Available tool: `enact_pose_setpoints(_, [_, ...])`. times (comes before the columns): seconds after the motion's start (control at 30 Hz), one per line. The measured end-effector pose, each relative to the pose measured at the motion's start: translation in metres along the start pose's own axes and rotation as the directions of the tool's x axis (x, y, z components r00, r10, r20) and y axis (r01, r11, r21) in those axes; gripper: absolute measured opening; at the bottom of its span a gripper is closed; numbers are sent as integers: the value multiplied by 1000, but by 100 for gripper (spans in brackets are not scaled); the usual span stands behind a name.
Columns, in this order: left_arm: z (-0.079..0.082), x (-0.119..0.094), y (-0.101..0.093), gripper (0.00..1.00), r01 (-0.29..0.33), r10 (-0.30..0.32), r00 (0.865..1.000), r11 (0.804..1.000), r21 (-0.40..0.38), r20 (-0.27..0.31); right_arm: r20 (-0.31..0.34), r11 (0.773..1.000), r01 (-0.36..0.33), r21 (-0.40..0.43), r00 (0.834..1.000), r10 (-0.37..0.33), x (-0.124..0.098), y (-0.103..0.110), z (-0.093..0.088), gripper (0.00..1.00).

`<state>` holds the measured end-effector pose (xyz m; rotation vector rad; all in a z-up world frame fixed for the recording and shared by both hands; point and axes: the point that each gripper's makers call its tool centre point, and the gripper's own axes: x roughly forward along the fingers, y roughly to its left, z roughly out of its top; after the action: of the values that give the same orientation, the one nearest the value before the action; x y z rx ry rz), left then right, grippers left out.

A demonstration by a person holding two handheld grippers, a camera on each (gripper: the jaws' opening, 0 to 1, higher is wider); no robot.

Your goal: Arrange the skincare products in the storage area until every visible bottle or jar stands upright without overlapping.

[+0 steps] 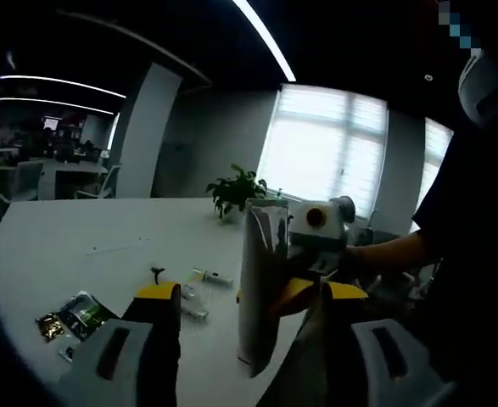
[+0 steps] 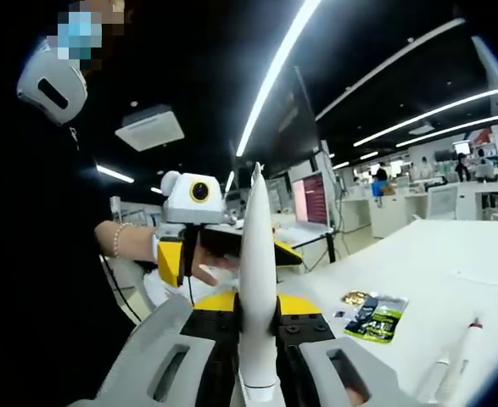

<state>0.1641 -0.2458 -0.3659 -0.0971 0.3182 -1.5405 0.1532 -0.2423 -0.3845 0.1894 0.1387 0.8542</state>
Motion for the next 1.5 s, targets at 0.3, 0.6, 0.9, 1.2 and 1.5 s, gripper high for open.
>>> enact_pose_setpoints(0.3, [-10, -1, 8, 72, -44, 44, 999, 999, 10, -25, -6, 1000, 3, -14, 1000, -3, 1, -9, -7, 4])
enact_pose_setpoints(0.6, [-20, -12, 17, 86, -123, 123, 992, 992, -11, -15, 1, 999, 14, -34, 1000, -14, 4, -20, -18, 4])
enact_pose_setpoints(0.9, [-36, -20, 30, 97, -195, 195, 981, 979, -51, -13, -5, 998, 16, -53, 1000, -16, 7, -31, -35, 4])
enact_pose_setpoints(1.2, [-47, -27, 47, 99, -240, 240, 971, 969, -58, -16, -12, 997, 26, -70, 1000, -26, 8, -50, -54, 4])
enact_pose_setpoints(1.5, [-56, -37, 57, 99, -270, 269, 963, 961, -65, -27, -31, 996, 16, -84, 999, -19, 12, -61, -73, 4])
